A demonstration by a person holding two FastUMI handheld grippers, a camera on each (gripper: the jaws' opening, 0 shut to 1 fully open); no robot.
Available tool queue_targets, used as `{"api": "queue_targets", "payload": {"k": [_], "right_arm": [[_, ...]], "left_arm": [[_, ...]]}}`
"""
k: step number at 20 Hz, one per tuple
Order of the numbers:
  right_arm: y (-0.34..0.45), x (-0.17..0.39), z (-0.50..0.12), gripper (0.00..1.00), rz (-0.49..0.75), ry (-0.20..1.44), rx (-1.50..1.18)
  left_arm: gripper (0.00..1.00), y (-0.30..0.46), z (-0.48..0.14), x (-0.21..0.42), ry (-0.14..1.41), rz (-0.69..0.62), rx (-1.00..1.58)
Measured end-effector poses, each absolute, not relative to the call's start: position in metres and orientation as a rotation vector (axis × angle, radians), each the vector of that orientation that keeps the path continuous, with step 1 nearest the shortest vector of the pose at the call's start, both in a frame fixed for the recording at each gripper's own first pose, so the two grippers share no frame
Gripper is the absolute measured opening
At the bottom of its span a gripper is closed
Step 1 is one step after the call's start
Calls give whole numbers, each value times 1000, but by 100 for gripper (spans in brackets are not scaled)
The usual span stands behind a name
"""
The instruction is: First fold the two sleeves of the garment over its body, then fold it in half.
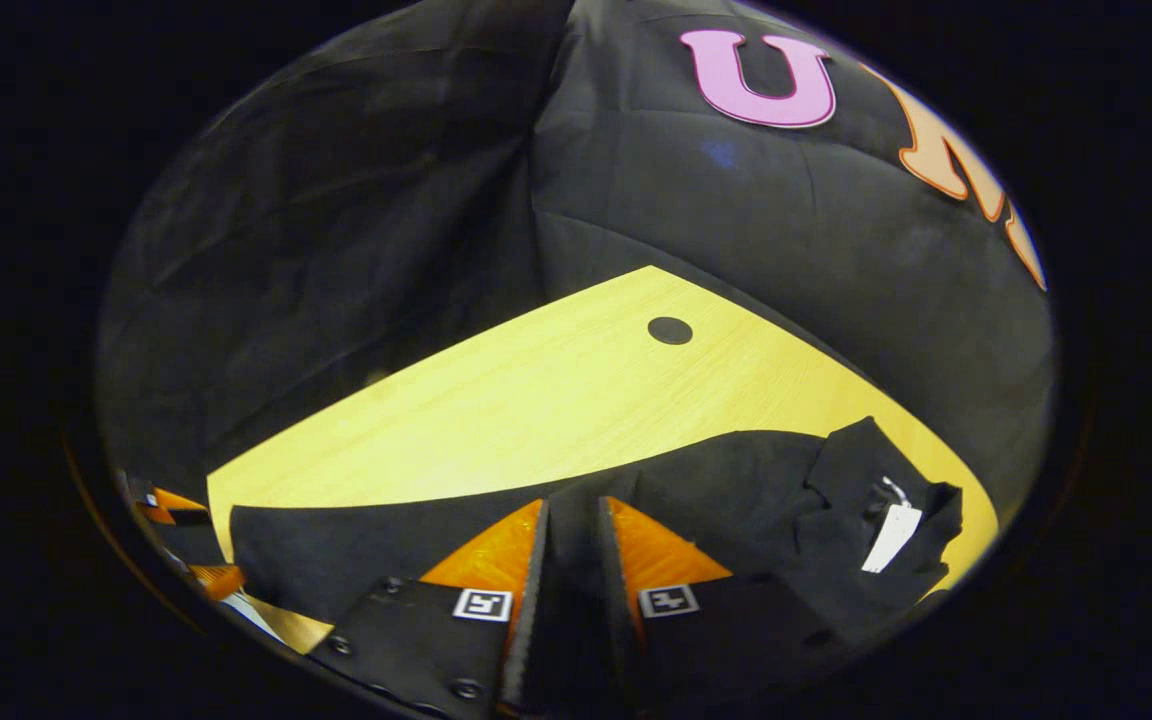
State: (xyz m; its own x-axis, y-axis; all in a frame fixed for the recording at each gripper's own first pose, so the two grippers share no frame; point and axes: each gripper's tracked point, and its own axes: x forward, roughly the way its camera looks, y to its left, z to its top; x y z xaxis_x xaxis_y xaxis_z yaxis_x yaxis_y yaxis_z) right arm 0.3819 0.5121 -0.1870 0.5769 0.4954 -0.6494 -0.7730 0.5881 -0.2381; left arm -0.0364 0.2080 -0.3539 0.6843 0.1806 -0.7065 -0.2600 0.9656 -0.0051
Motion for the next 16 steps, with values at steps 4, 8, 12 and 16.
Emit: {"api": "queue_targets", "payload": {"k": [4,8,12,16], "right_arm": [[510,378,-178,43,789,556,-547],[504,365,-160,65,802,546,-480],[487,360,-120,65,778,468,-424],[459,352,-75,65,750,391,-351]], "left_arm": [[92,213,-370,-35,799,248,-107],[92,218,-395,-40,838,240,-85],[89,211,-389,-41,838,215,-92],[90,210,-392,-43,827,213,-144]]}}
